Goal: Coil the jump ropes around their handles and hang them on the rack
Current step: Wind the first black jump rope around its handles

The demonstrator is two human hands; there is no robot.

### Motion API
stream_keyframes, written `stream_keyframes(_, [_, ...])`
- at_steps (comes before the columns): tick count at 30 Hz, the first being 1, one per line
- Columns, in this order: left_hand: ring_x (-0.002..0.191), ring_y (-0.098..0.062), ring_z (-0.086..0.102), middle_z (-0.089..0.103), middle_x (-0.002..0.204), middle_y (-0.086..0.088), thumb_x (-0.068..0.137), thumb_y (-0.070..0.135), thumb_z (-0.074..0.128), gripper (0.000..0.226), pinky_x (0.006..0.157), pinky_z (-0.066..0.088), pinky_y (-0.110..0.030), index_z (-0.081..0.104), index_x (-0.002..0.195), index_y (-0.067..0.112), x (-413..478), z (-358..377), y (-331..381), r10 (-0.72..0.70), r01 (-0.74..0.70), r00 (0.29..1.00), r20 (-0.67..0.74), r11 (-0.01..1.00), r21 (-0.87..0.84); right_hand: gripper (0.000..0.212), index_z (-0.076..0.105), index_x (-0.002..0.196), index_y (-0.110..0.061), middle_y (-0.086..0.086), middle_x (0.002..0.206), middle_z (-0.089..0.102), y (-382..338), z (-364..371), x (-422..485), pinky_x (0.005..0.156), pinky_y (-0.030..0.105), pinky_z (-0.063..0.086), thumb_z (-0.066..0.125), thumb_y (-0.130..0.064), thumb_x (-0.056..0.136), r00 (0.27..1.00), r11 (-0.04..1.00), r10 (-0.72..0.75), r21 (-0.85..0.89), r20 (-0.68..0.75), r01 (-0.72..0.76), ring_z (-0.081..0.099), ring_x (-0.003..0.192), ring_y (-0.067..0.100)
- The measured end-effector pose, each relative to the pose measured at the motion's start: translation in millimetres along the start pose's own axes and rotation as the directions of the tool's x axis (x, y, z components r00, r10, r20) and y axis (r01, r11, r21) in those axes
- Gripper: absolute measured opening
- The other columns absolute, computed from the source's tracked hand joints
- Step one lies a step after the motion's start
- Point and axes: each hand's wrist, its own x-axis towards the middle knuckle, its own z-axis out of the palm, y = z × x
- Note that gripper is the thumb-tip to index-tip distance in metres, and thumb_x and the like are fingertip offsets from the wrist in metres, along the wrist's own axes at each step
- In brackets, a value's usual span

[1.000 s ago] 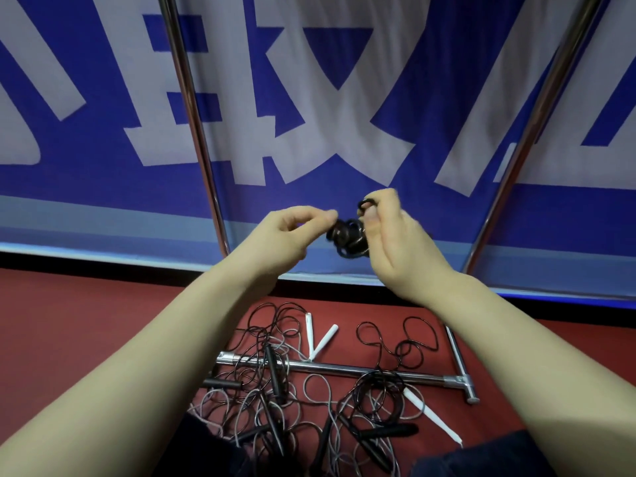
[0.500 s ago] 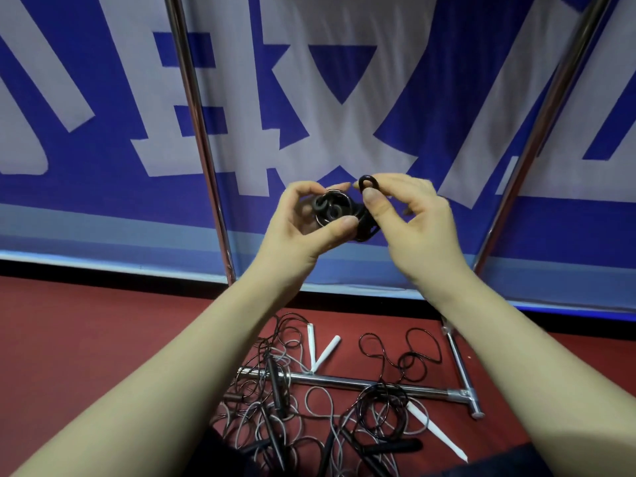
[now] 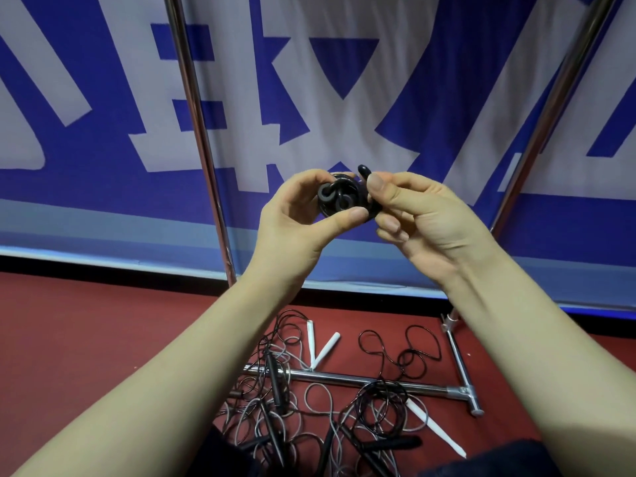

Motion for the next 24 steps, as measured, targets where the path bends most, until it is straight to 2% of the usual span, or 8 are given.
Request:
stream_keyframes(3, [0.102,-0.020,0.068,0.074,0.101,0.000,0.064,0.009,0.085,0.036,0.096,0.052,-0.054,0.067,0.090,0.027,0.0,0.2,0.7,0.010,-0.010,1.000,-0.003,1.000,-0.017,0.002,0.074,0.061,-0.013,0.006,0.062,0.065,-5.6,-2.7,0.3,0.038,0.018,0.030,0.075,-0.011,0.061,1.000,0.984,-0.026,-0.179,-0.008,0.024,0.041,0.038,0.010])
stream_keyframes(5, [0.103,-0.023,0.068,0.074,0.102,-0.002,0.068,0.006,0.082,0.034,0.096,0.051,-0.056,0.066,0.093,0.023,0.0,-0.2,0.1,0.006,-0.006,1.000,0.003,1.000,0.009,0.007,0.072,0.063,-0.009,0.013,0.061,0.062,-9.6,-4.4,0.3,0.038,0.019,0.033,0.077,-0.004,0.064,0.998,0.960,-0.060,-0.277,-0.032,0.049,0.043,0.037,0.013])
stream_keyframes(8, [0.104,-0.023,0.068,0.074,0.104,-0.005,0.066,0.009,0.083,0.035,0.096,0.053,-0.049,0.066,0.094,0.020,-1.4,0.8,-1.1,0.016,-0.018,1.000,0.026,0.997,0.070,0.008,0.072,0.075,-0.004,0.028,0.058,0.059,-13.7,-4.7,-2.3,0.042,0.024,0.044,0.075,0.002,0.079,0.978,0.807,-0.209,-0.566,-0.007,0.168,0.050,0.040,0.018])
stream_keyframes(11, [0.103,-0.020,0.068,0.074,0.104,-0.006,0.068,0.002,0.084,0.036,0.094,0.054,-0.035,0.066,0.094,0.019,-2.0,2.5,-1.3,0.036,-0.038,0.999,0.018,0.992,0.120,0.004,0.073,0.085,-0.004,0.022,0.057,0.061,-14.0,-3.4,-5.3,0.048,0.028,0.050,0.070,-0.002,0.087,0.959,0.665,-0.279,-0.711,0.049,0.229,0.054,0.045,0.022])
stream_keyframes(14, [0.104,-0.022,0.068,0.073,0.106,-0.008,0.072,-0.003,0.081,0.035,0.097,0.052,-0.033,0.065,0.096,0.017,-2.6,4.1,-1.8,0.072,-0.077,0.997,0.035,0.981,0.179,0.008,0.073,0.082,-0.008,0.020,0.058,0.060,-12.5,-4.7,-5.2,0.046,0.027,0.046,0.069,-0.003,0.087,0.943,0.570,-0.322,-0.779,0.080,0.261,0.054,0.042,0.018])
stream_keyframes(19, [0.103,-0.021,0.067,0.071,0.107,-0.007,0.074,0.004,0.082,0.034,0.096,0.052,-0.031,0.065,0.099,0.019,-5.3,3.5,-2.3,0.109,-0.126,0.991,0.072,0.947,0.297,0.008,0.074,0.081,-0.006,0.013,0.061,0.061,-10.0,-9.5,-4.0,0.047,0.030,0.048,0.070,0.000,0.085,0.926,0.544,-0.359,-0.782,0.112,0.305,0.057,0.044,0.020])
stream_keyframes(21, [0.102,-0.021,0.067,0.071,0.107,-0.007,0.075,0.004,0.082,0.033,0.096,0.053,-0.035,0.065,0.099,0.019,-5.3,2.8,-2.2,0.102,-0.119,0.992,0.075,0.949,0.292,0.009,0.074,0.083,-0.006,0.020,0.062,0.062,-10.0,-11.4,-3.1,0.049,0.030,0.051,0.070,0.001,0.085,0.930,0.564,-0.342,-0.761,0.137,0.320,0.058,0.047,0.024])
stream_keyframes(24, [0.102,-0.021,0.068,0.071,0.107,-0.006,0.074,0.001,0.081,0.036,0.096,0.053,-0.034,0.064,0.097,0.021,-3.1,0.7,-1.7,0.099,-0.117,0.992,0.073,0.948,0.297,0.012,0.074,0.084,-0.009,0.029,0.063,0.063,-7.2,-14.5,-0.4,0.053,0.029,0.052,0.070,0.002,0.085,0.948,0.674,-0.283,-0.673,0.144,0.303,0.057,0.050,0.028])
